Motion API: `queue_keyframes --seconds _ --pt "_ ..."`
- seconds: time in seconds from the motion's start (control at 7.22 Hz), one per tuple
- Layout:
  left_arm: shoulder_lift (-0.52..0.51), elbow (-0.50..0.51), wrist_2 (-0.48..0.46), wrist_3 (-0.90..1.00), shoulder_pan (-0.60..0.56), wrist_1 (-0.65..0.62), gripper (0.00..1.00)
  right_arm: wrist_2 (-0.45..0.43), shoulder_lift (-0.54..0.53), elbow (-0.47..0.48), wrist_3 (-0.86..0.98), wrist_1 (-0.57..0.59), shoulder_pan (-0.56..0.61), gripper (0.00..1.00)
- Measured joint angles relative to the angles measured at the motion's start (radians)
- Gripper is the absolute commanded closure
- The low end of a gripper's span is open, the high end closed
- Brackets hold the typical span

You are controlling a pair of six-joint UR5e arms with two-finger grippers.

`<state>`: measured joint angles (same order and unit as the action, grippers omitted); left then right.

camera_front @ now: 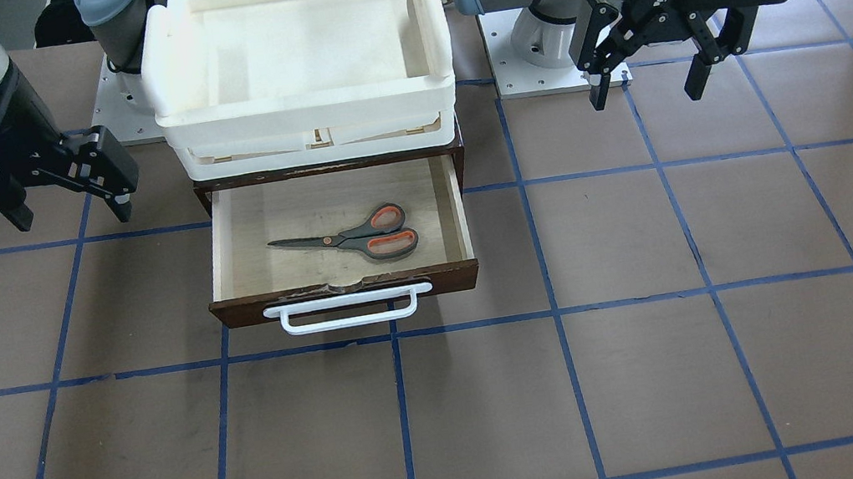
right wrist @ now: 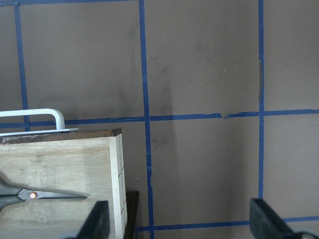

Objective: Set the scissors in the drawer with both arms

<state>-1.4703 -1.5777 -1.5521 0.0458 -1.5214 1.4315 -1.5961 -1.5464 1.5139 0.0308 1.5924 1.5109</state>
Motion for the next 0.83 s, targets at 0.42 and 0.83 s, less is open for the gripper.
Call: queue_keyframes --seconds 0.42,0.83 --pt "-0.002 0.011 0.001 -0.028 -0.005 0.068 0.0 -0.008 -0.001 0.0 0.001 -0.002 0.0 0.0" --pt "-0.001 0.017 0.001 -0.035 -0.011 0.128 0.0 -0.01 0.001 0.001 0.003 -0.003 -0.001 0.0"
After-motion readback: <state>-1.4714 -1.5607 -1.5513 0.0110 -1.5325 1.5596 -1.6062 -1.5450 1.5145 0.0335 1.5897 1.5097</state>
